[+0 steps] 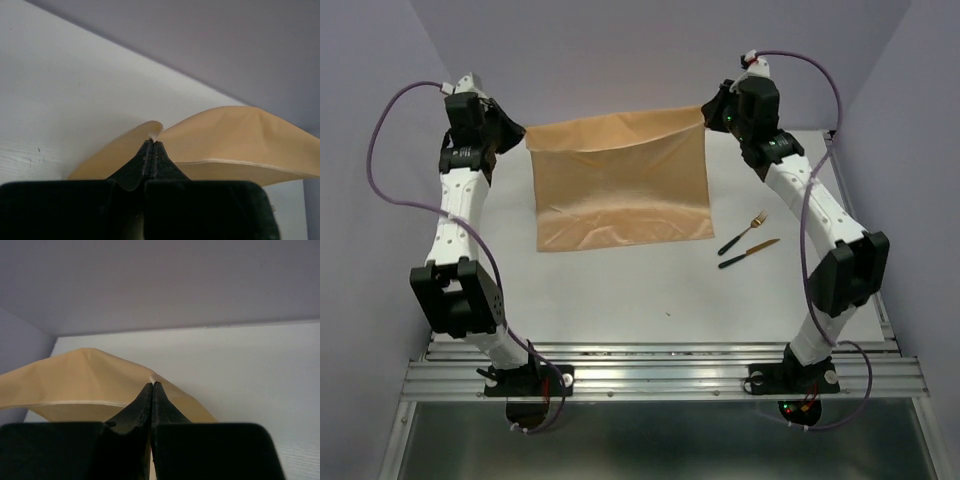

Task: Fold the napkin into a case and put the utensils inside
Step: Flatten out the crumpled napkin at the center of the board, then fold and flatten the napkin at the center of the board, then move the rectangle-folded napkin to the center of the board.

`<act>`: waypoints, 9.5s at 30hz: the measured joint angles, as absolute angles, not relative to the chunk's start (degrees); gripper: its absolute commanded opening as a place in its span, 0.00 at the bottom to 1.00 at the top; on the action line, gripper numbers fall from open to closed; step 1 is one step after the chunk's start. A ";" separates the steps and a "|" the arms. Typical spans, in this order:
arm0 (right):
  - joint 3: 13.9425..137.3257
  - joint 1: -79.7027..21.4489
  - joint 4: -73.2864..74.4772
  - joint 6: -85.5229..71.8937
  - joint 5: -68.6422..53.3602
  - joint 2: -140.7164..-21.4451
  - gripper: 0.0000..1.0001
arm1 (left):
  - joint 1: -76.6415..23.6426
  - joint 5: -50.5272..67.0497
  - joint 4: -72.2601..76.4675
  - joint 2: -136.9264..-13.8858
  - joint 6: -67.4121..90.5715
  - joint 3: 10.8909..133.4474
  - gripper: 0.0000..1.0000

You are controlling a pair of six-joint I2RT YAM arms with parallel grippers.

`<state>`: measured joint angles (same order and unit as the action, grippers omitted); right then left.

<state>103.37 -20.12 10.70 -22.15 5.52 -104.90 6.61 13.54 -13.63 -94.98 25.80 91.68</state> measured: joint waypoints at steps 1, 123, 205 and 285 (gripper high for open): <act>102.21 -20.12 10.46 -22.24 5.41 -100.92 0.01 | 6.63 13.91 -13.96 -92.09 25.67 91.94 0.00; 49.54 -17.80 8.01 -34.35 -16.64 -83.53 0.01 | 9.52 7.01 -18.06 -80.01 25.04 55.02 0.00; 40.32 -21.47 9.10 -34.39 -15.27 -78.89 0.01 | 11.00 3.46 -23.90 -72.36 27.11 47.59 0.00; 75.33 -15.07 8.12 -31.94 -5.08 -115.90 0.20 | 2.92 11.33 -13.23 -102.32 29.41 61.82 0.47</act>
<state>75.33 -15.07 8.12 -31.94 -5.08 -115.90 2.92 11.33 -13.23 -102.32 29.41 61.82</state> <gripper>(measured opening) 0.197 0.452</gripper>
